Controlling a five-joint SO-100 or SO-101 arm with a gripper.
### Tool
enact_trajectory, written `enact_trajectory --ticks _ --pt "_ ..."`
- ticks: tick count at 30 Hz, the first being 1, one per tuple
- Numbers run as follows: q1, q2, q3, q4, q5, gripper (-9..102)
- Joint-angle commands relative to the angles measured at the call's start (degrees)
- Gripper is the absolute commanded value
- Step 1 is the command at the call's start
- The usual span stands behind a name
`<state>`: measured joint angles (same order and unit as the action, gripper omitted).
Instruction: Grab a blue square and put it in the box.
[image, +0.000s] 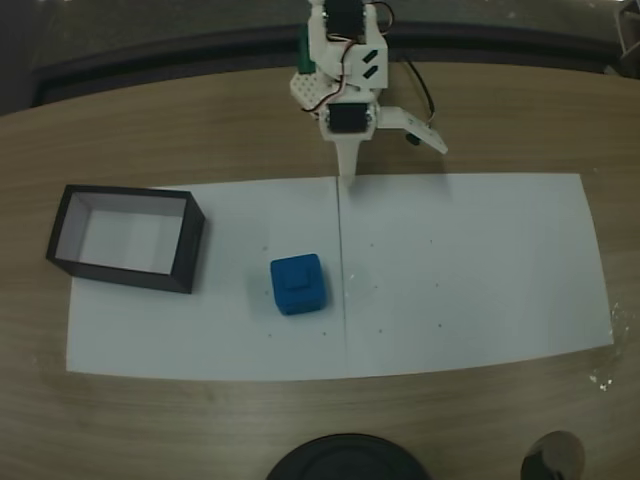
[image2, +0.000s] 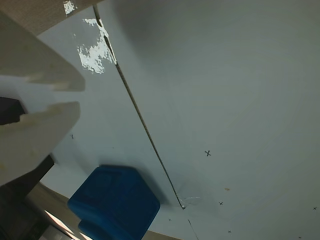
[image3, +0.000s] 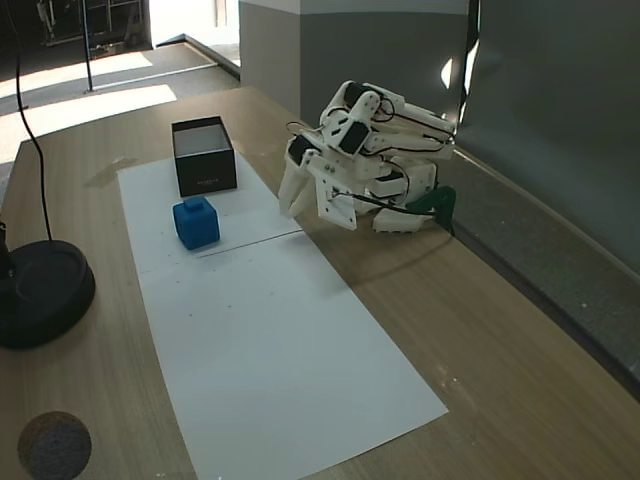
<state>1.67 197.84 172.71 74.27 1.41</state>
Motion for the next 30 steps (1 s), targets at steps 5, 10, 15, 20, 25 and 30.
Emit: enact_trajectory --ticks 5,10,15,20,25,30 --pt "0.0 1.4 -0.8 -0.2 0.0 0" --pt "1.1 1.4 0.0 -6.9 -0.1 4" --pt "2.4 1.4 -2.4 -14.4 -3.4 24" --pt "2.5 1.3 -9.8 -13.9 -10.8 28" --pt "2.8 -6.8 -17.9 -10.6 -10.6 31" --pt "6.4 -26.7 -29.9 -9.8 -10.7 36"
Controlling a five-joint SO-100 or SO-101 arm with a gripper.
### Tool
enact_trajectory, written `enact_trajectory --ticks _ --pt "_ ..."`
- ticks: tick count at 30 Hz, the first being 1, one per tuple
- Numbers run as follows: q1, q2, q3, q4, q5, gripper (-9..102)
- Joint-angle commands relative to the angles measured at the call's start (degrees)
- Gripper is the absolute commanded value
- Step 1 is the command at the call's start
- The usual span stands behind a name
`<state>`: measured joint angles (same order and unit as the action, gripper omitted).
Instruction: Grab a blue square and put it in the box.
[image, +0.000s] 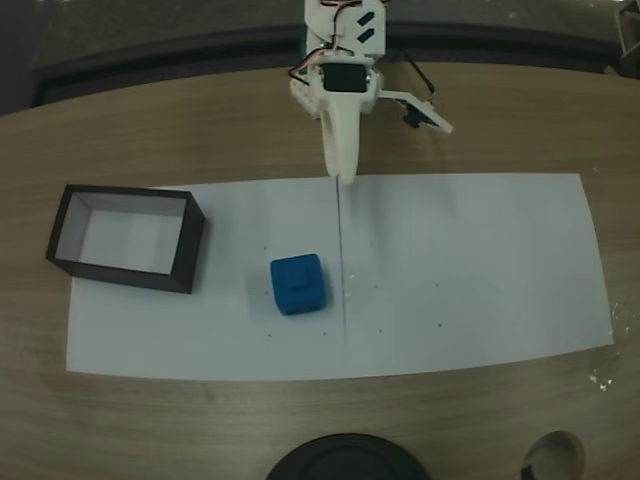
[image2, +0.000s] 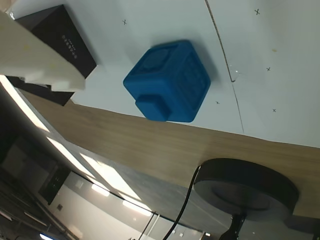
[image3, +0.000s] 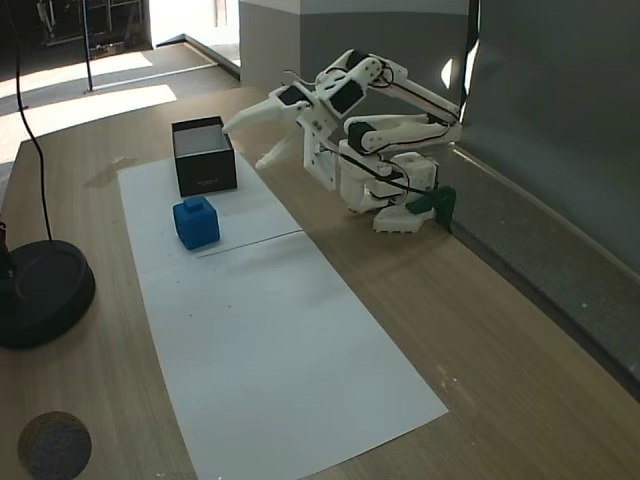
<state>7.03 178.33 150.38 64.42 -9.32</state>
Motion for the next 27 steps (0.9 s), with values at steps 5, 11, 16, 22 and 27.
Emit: enact_trajectory --ticks 5,11,16,22,27 --pt "4.7 -29.5 -20.8 4.2 0.3 36" --pt "5.1 -52.4 -35.2 12.9 0.4 38" --pt "4.7 -62.4 -43.3 13.7 2.5 42" --pt "3.2 -70.3 -47.2 12.5 2.6 42" --pt "3.9 -76.1 -48.0 9.9 2.6 42"
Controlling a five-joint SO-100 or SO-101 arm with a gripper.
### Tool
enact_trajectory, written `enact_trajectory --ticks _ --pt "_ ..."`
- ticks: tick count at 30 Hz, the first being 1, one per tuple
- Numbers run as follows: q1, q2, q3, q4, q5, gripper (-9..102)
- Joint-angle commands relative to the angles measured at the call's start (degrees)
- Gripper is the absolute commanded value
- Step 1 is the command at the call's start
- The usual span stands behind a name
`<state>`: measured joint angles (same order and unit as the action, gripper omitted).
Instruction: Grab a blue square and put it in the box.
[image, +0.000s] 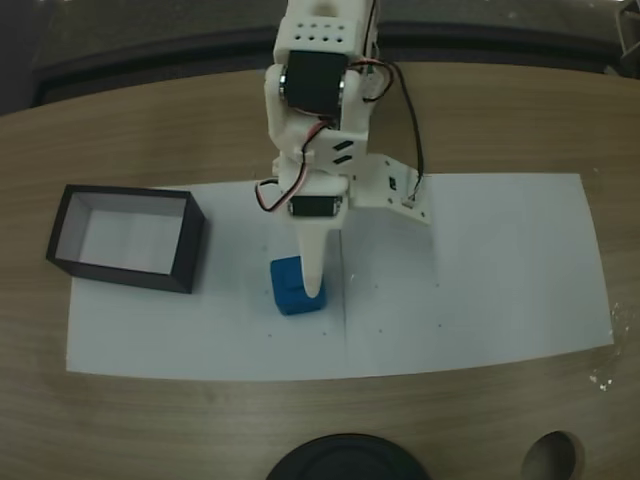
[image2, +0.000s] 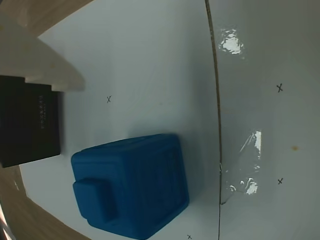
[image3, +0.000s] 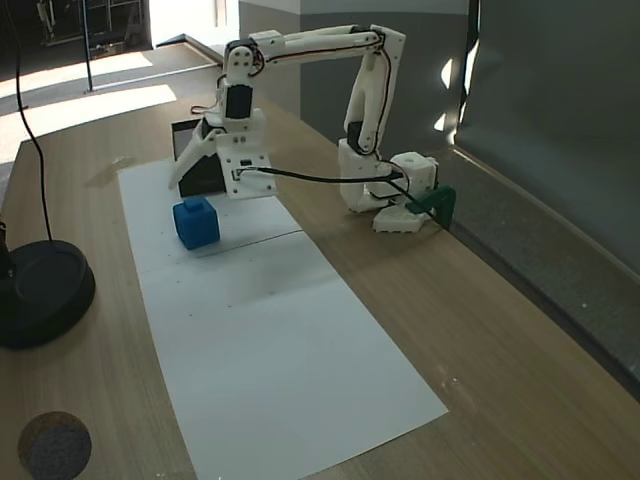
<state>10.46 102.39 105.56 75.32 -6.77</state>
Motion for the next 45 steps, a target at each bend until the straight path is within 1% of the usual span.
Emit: enact_trajectory --ticks 1,14,20,22,27,28,31,34,37,40,43,45 --pt "0.4 -1.1 -3.3 -1.4 0.1 42" --pt "0.6 -13.7 -11.1 -2.4 0.1 42" --pt "3.7 -19.8 -16.0 -2.4 -0.1 42" --pt "4.5 -21.4 -17.0 -2.4 -0.2 36" --pt "4.7 -23.6 -17.8 -2.4 -1.9 7" --pt "4.4 -23.6 -17.8 -2.4 -2.5 5" --pt "4.4 -22.6 -18.6 -2.4 -2.3 7" --pt "5.4 -20.0 -25.2 0.7 -2.3 7" --pt "8.7 -15.4 -36.3 6.3 -2.3 7" --pt "14.1 -10.5 -48.5 11.1 -2.3 7" --pt "21.8 -6.6 -58.0 13.3 -2.5 7" --pt "28.1 -5.2 -61.3 13.4 -2.6 7"
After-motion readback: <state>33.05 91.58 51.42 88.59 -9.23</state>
